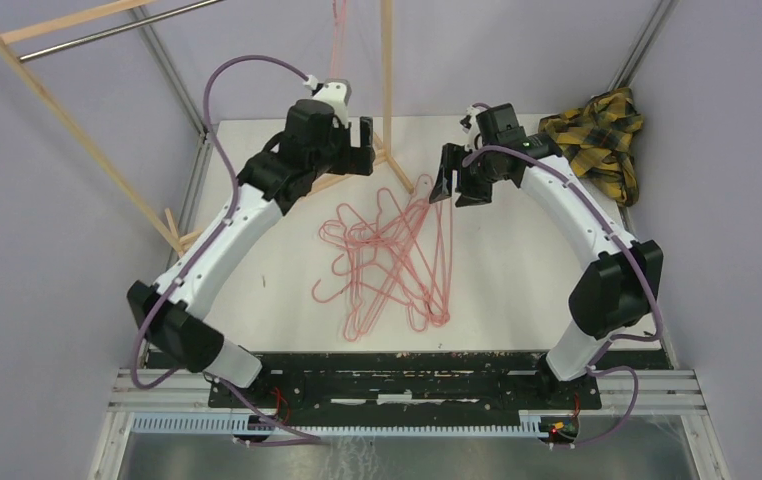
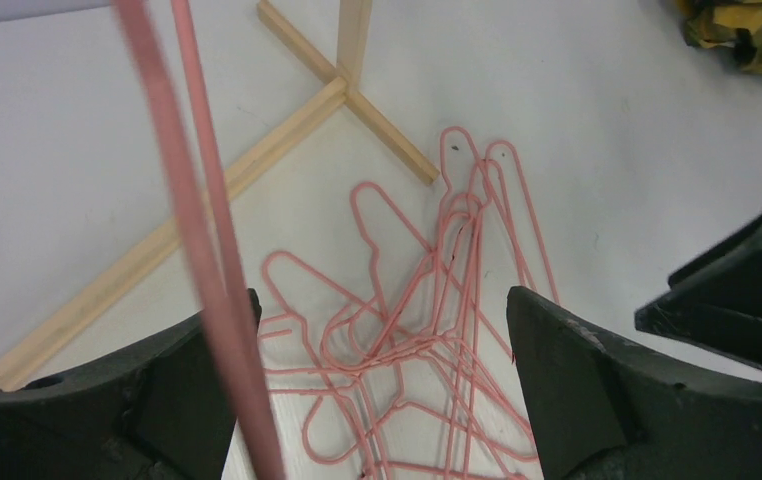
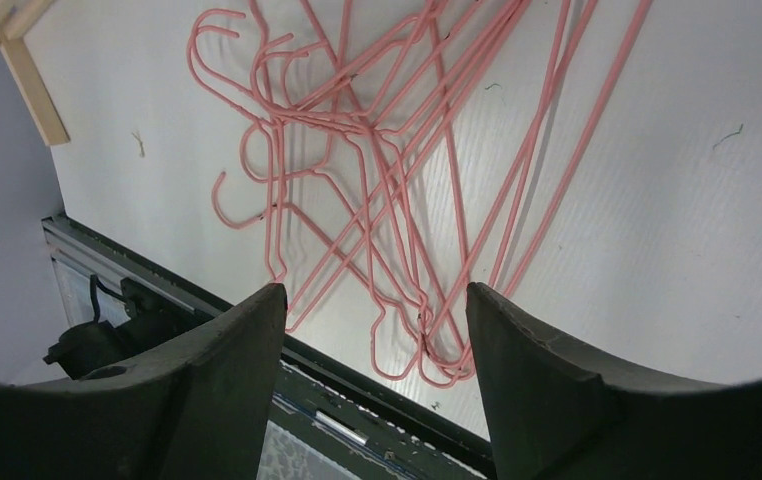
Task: Organize the hangers
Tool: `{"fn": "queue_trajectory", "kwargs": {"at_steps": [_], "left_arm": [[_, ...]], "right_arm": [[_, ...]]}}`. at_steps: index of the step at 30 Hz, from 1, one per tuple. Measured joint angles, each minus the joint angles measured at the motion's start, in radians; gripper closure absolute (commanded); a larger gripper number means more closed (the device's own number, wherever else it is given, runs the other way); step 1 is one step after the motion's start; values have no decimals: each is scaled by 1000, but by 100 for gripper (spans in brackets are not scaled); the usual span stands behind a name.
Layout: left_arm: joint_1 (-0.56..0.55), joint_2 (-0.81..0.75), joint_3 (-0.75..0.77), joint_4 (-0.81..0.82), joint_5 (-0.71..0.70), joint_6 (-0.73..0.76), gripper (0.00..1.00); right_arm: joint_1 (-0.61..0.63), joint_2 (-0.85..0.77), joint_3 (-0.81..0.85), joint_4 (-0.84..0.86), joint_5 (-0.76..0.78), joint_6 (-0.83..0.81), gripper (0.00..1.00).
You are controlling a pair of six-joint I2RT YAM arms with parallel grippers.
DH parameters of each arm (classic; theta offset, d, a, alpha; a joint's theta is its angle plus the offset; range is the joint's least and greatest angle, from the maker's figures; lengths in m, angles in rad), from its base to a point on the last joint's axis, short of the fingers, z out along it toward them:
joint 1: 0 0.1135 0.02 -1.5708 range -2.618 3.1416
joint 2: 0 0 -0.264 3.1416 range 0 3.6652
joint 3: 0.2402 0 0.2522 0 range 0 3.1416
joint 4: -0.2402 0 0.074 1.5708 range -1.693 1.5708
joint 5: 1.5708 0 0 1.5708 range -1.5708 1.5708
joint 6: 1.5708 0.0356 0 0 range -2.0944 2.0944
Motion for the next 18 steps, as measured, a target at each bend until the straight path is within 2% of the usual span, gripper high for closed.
{"fn": "queue_trajectory", "kwargs": {"at_steps": [8, 14, 18], "left_arm": [[0, -302, -263, 58, 42, 0, 1], [11, -425, -365, 50, 35, 0, 1], [79, -485, -413, 26, 45, 0, 1]], "right_arm": [[124, 91, 4, 15, 31, -30, 29], [199, 190, 5, 42, 45, -26, 31], [197, 219, 5, 74, 53, -17, 34]]}}
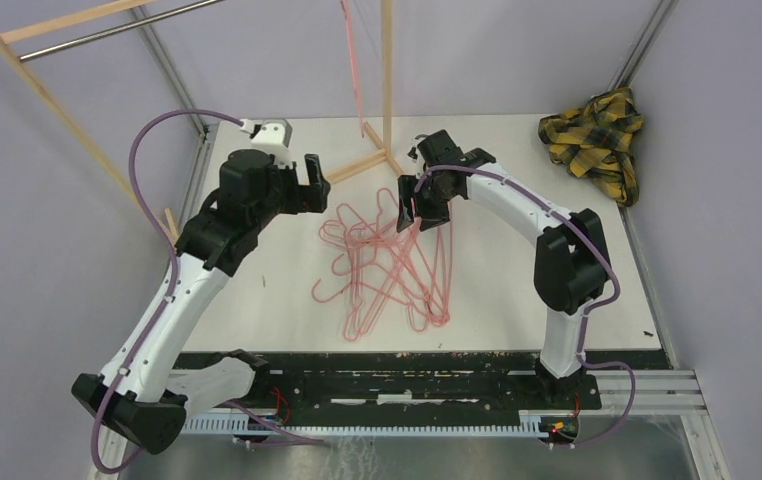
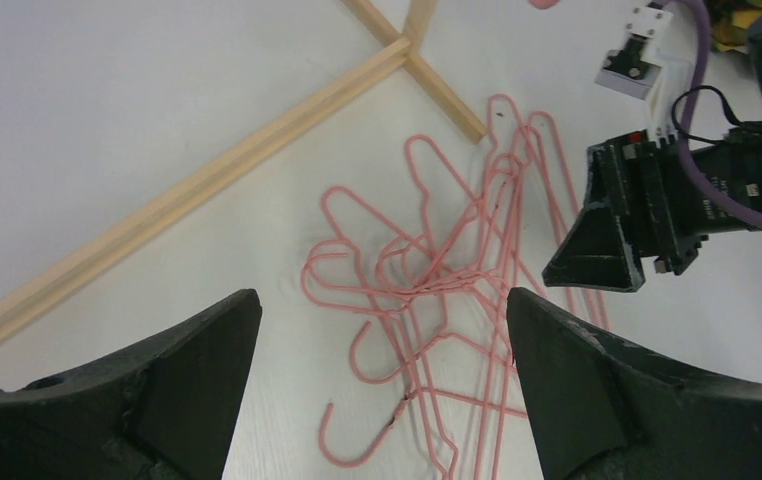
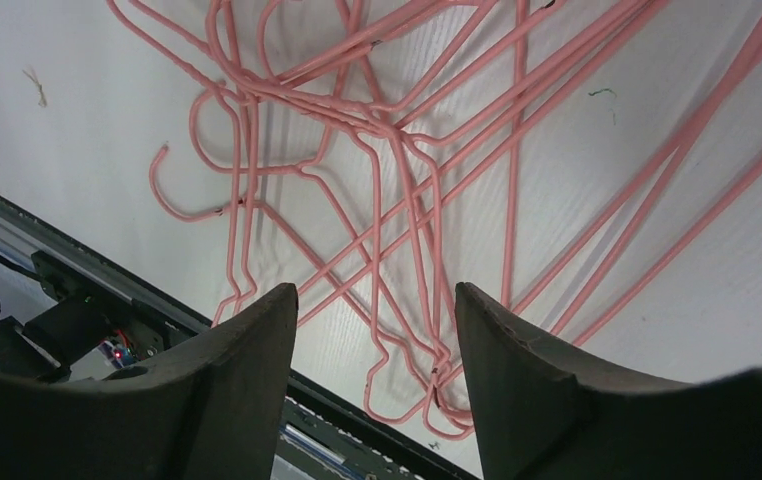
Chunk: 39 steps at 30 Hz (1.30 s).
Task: Organize the hangers
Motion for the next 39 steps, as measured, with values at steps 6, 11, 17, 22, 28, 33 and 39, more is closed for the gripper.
{"fn": "queue_trajectory", "kwargs": {"at_steps": [6, 11, 17, 22, 28, 33, 39], "left_arm": [[108, -52, -58, -14, 26, 0, 1], [146, -76, -129, -11, 68, -1, 1], [171, -76, -188, -3, 93, -1, 1], [173, -78, -206, 5, 98, -2, 1], [179, -95, -231, 6, 98, -2, 1], [184, -108, -238, 6, 98, -2, 1], [186, -108, -238, 7, 100, -2, 1]], "right_arm": [[-4, 71, 10, 47, 8, 10, 42], [0, 159, 26, 64, 8, 9, 44], [18, 210, 34, 67, 6, 6, 47], [24, 236, 47, 82, -4, 7, 50], [24, 280, 60, 108, -9, 17, 59], [24, 297, 60, 120, -11, 22, 64], [23, 296, 43, 130, -22, 10, 91]]}}
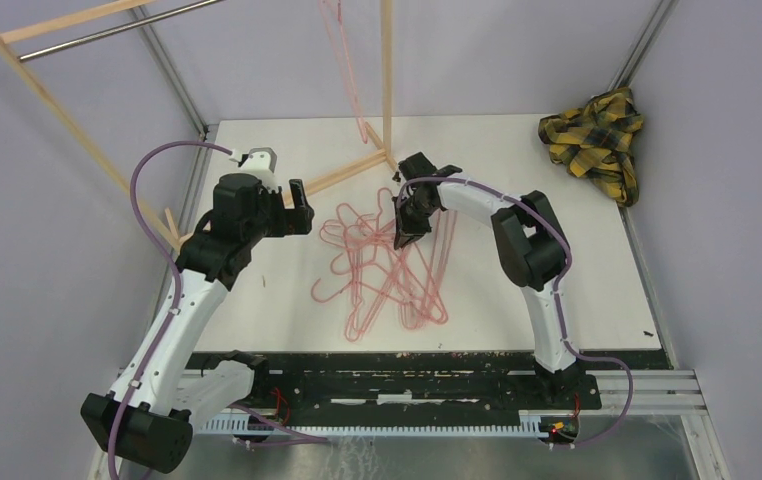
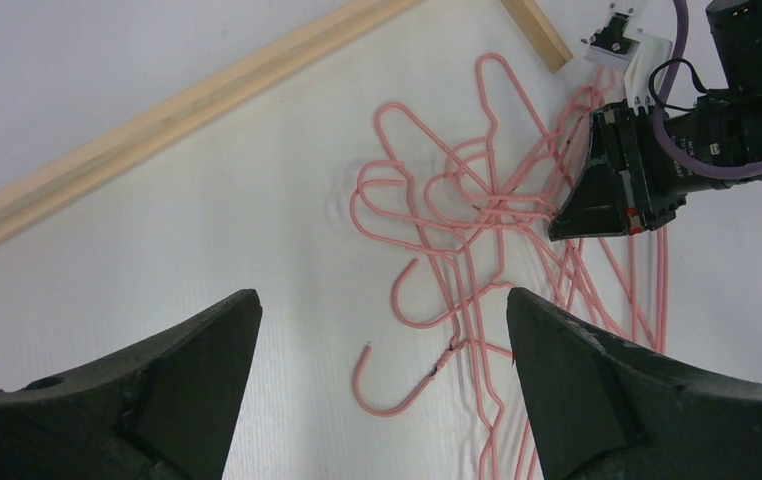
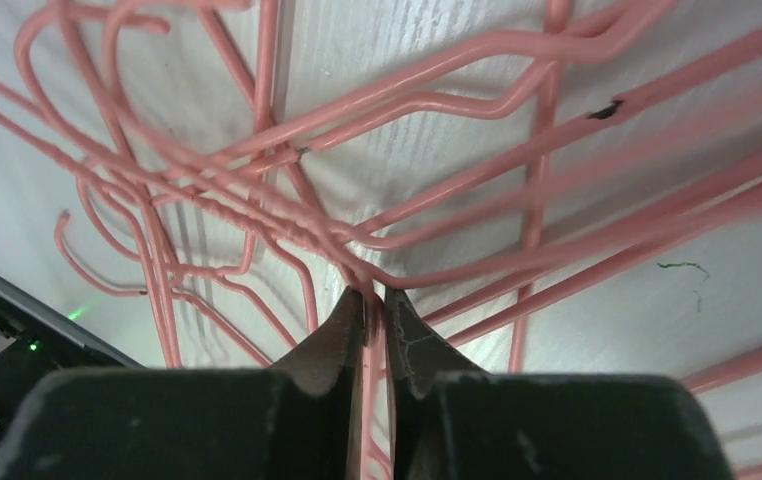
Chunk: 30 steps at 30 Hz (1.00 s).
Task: Organize the hangers
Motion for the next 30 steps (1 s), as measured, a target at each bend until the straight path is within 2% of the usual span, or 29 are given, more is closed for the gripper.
{"fn": "queue_trajectory", "kwargs": {"at_steps": [3, 12, 18, 24, 30], "left_arm": [[3, 0, 0, 0, 1, 0, 1], [5, 0, 0, 8, 47, 0, 1], [5, 3, -3, 42, 117, -16, 1], [5, 11, -4, 47, 134, -16, 1], [5, 12, -4, 47, 133, -17, 1]], "right_arm": [[0, -8, -5, 0, -13, 0, 96], [0, -139, -1, -12, -51, 43, 96], [0, -232, 59, 1, -100, 102, 83], [0, -200, 58, 46, -150, 135, 73], [0, -92, 35, 78, -183, 152, 74]]}}
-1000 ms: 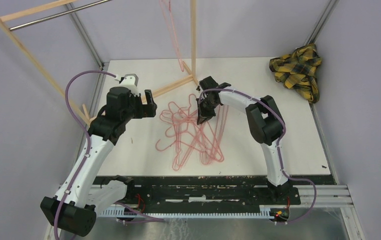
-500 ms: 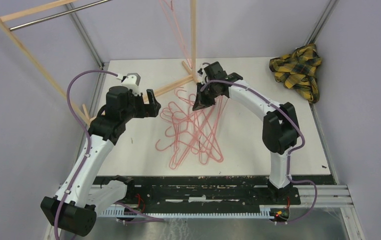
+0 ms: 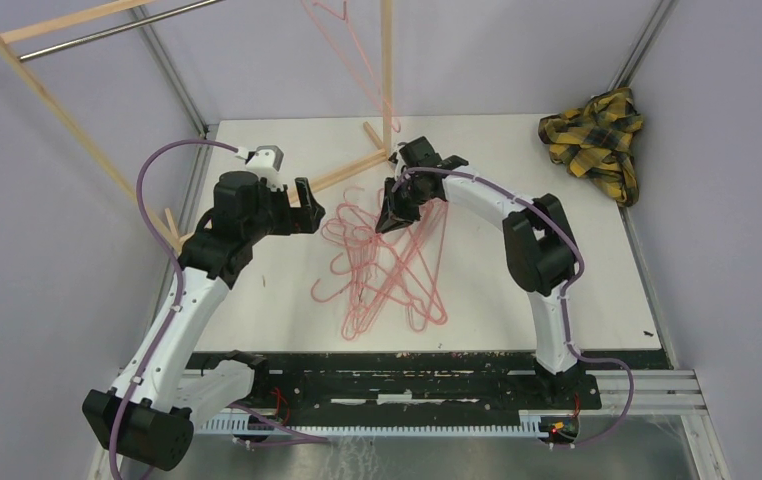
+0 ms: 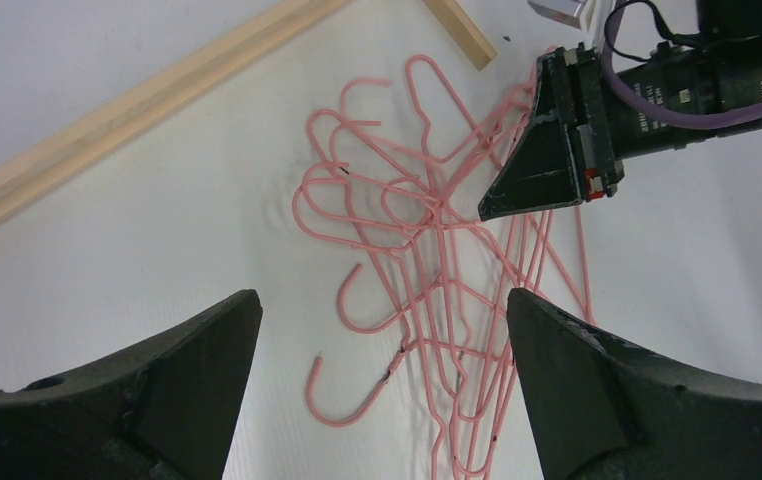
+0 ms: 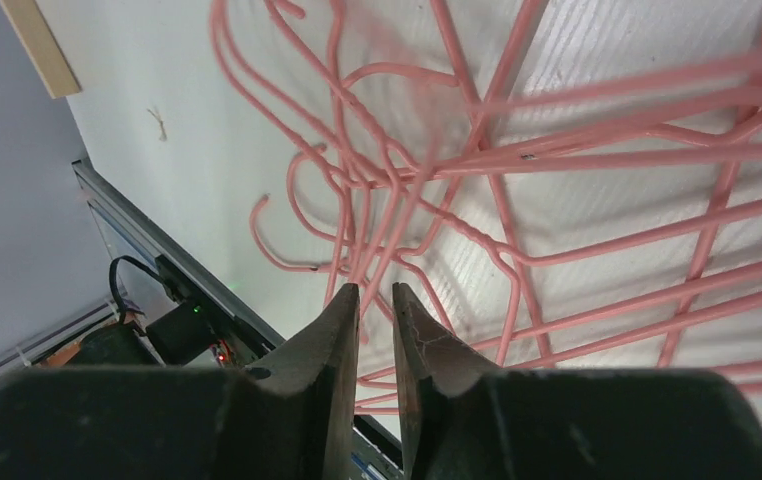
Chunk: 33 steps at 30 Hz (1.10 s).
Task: Organize the hangers
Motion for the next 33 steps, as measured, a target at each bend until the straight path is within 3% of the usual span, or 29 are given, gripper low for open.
{"fn": "queue_trajectory", "kwargs": {"at_steps": [6, 12, 19, 27, 33], "left_arm": [[0, 3, -1, 3, 0, -14, 1], [0, 3, -23, 19, 10, -20, 1], [0, 3, -48, 21, 18, -23, 1], [0, -1, -49, 21, 18, -25, 0], [0, -6, -54, 21, 18, -25, 0]], "right_arm": [[0, 45, -2, 8, -2, 0, 78], [0, 44, -3, 27, -2, 11, 64], [0, 53, -7, 27, 8, 20, 63], [0, 119, -7, 15, 80, 24, 64], [0, 142, 8, 13, 97, 25, 75]]}}
